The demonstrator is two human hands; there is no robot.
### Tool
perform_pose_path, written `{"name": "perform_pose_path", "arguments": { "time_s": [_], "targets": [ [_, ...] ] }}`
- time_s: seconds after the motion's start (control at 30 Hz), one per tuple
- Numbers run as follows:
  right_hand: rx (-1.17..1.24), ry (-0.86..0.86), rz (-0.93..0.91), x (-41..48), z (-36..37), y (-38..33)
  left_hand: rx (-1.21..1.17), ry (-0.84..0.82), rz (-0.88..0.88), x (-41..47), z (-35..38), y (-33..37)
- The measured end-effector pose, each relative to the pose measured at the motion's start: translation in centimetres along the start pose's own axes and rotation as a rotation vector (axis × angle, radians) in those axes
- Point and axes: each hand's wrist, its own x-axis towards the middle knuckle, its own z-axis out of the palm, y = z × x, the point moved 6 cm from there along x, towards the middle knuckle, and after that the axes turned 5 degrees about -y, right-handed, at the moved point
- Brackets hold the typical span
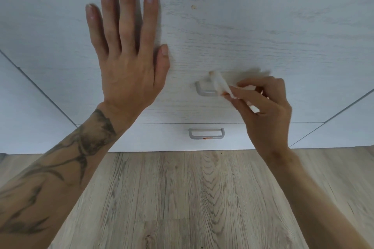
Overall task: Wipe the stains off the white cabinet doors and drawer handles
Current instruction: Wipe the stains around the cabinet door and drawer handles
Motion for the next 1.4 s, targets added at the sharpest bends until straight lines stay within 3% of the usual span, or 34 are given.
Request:
{"name": "perform_pose_path", "arguments": {
  "time_s": [0.2, 0.43, 0.6, 0.73, 0.97, 1.13, 1.27, 1.4],
  "targets": [
    [0.202, 0.182, 0.274, -0.4, -1.7, -1.1, 0.0, -0.013, 0.012, -0.1, 0.0, 0.2],
    [-0.038, -0.02, 0.094, -0.8, -0.8, -1.3, -0.013, 0.0, 0.01, -0.2, 0.1, 0.1],
    [-0.102, 0.039, -0.045, -0.6, -0.1, -1.0, -0.014, 0.003, 0.01, -0.1, 0.2, 0.2],
    [-0.068, -0.038, -0.142, 0.9, 2.7, -3.5, -0.014, 0.001, 0.013, -0.1, 0.2, 0.2],
    [-0.085, 0.048, -0.061, -0.1, 1.9, -3.2, -0.033, -0.042, 0.029, -0.3, 0.1, -0.2],
    [-0.113, 0.012, -0.165, 1.2, 3.6, -4.9, -0.03, -0.055, 0.028, -0.3, -0.1, -0.3],
    [-0.143, 0.091, -0.103, -0.1, 2.5, -4.3, -0.043, -0.098, 0.037, -1.7, -0.1, -0.4],
    [-0.195, 0.037, -0.151, 1.3, 4.1, -5.1, -0.065, -0.151, 0.057, -4.1, 0.3, -0.6]
  ]
}}
